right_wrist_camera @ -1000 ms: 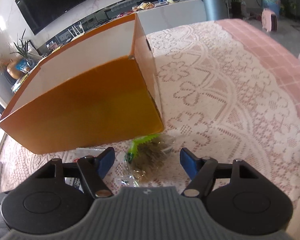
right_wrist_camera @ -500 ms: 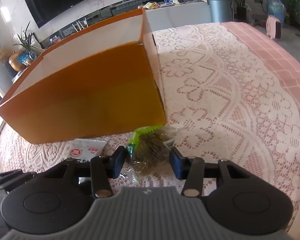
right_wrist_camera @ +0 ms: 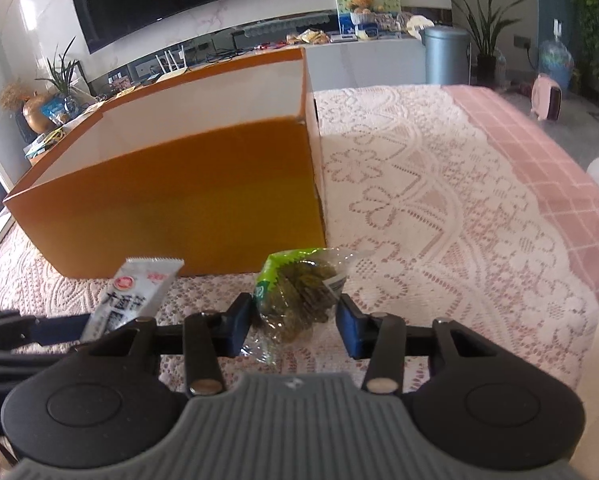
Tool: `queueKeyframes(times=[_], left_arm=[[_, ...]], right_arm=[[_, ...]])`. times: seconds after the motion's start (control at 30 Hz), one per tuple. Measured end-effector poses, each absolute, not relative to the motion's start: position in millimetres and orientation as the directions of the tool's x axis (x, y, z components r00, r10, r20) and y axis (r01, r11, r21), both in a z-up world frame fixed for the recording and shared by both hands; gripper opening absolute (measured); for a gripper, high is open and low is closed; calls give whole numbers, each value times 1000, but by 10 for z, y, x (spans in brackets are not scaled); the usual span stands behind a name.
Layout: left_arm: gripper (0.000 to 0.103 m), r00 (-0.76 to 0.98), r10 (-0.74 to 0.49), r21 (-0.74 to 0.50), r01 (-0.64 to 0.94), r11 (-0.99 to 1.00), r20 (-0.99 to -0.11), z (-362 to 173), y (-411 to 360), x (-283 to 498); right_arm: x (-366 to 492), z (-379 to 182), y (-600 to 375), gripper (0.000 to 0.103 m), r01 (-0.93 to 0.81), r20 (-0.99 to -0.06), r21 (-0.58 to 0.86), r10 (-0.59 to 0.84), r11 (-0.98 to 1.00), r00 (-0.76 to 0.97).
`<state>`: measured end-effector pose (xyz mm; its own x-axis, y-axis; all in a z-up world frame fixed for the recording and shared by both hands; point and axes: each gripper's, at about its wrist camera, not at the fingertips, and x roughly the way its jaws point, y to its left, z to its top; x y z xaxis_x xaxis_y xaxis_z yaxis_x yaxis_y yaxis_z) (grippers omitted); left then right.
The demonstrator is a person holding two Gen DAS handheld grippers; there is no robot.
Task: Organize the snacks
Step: 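Lift both packets and carry them over the orange box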
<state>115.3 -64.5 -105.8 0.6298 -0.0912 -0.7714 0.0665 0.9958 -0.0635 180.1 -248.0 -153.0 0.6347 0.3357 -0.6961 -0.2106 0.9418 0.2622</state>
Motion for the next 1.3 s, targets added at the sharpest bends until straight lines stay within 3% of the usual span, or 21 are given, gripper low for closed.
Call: queueKeyframes(times=[0.47,0.73,1.3], left_arm=[[56,720,-90,-109,20,994,-688,-550,-428,1036],[56,761,-77,-121,-2,993,-645,-349,-285,1083],[56,799,-77,-99,22,995,-596,-42,-188,1692]], right_arm=[[1475,-1192,-2476,41,-245,-655,244,345,938,672],[1393,-817,-2357,41,-318,-588,220,385,922,711],[2009,-249,-1971,41,-422,-521,17,368,907,770]])
